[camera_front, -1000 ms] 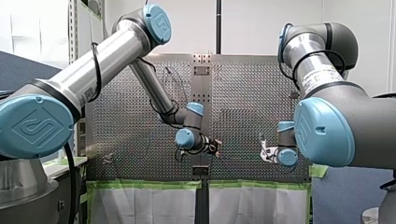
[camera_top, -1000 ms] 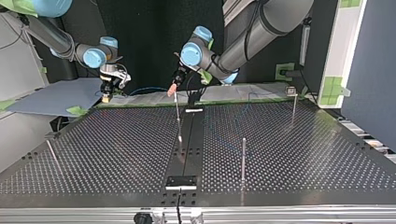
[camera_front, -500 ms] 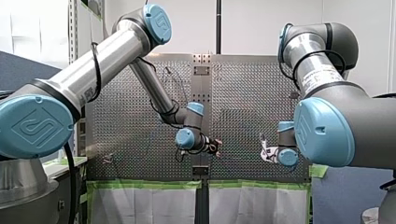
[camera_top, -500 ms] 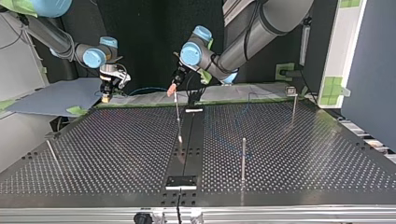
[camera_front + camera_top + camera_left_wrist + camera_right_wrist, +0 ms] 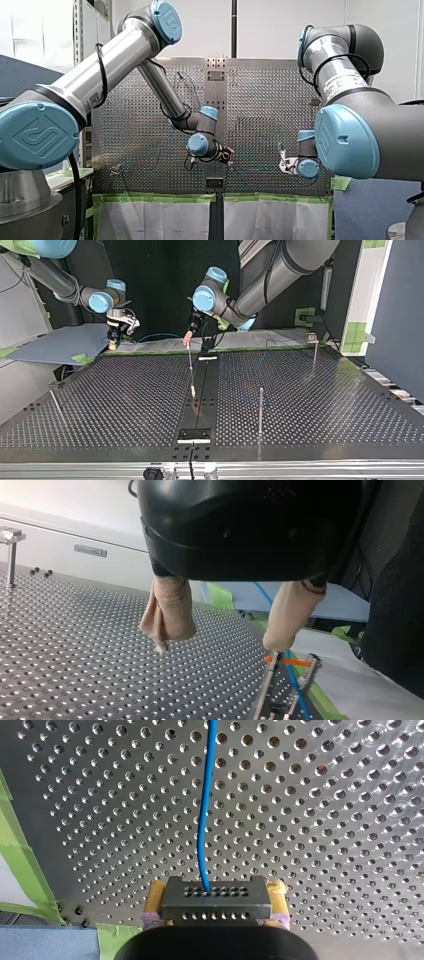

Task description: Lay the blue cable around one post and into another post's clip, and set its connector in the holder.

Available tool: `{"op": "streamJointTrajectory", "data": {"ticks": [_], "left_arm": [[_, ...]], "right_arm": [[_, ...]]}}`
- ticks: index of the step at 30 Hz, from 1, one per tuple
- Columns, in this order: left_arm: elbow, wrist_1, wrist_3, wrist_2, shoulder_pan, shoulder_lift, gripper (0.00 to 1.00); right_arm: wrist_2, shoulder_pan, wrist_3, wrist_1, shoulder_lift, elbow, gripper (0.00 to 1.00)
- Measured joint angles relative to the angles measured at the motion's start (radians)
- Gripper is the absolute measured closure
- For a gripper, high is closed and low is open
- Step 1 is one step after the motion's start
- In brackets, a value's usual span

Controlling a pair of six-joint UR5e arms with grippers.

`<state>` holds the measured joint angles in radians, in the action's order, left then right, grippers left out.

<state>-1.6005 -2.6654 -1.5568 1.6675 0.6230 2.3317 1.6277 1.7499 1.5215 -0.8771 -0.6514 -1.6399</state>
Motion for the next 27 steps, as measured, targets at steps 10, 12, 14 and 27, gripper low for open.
{"op": "streamJointTrajectory", "data": {"ticks": [10,12,14,27], "left_arm": [[-0.066,0.007,-0.044,0.061,-0.011,-0.084,0.02],[-0.081,0.015,-0.059,0.075,-0.017,-0.1,0.02],[-0.102,0.016,-0.08,0.094,-0.024,-0.12,0.02],[-0.21,0.041,-0.188,0.121,-0.116,-0.229,0.02]], "right_arm": [[-0.002,-0.003,0.005,-0.001,0.0,0.0,1.0],[-0.002,-0.003,0.005,0.0,0.0,0.0,1.0],[-0.003,-0.003,0.005,0.0,0.0,0.0,1.0],[-0.006,-0.007,0.005,0.0,0.0,0.0,1.0]]}}
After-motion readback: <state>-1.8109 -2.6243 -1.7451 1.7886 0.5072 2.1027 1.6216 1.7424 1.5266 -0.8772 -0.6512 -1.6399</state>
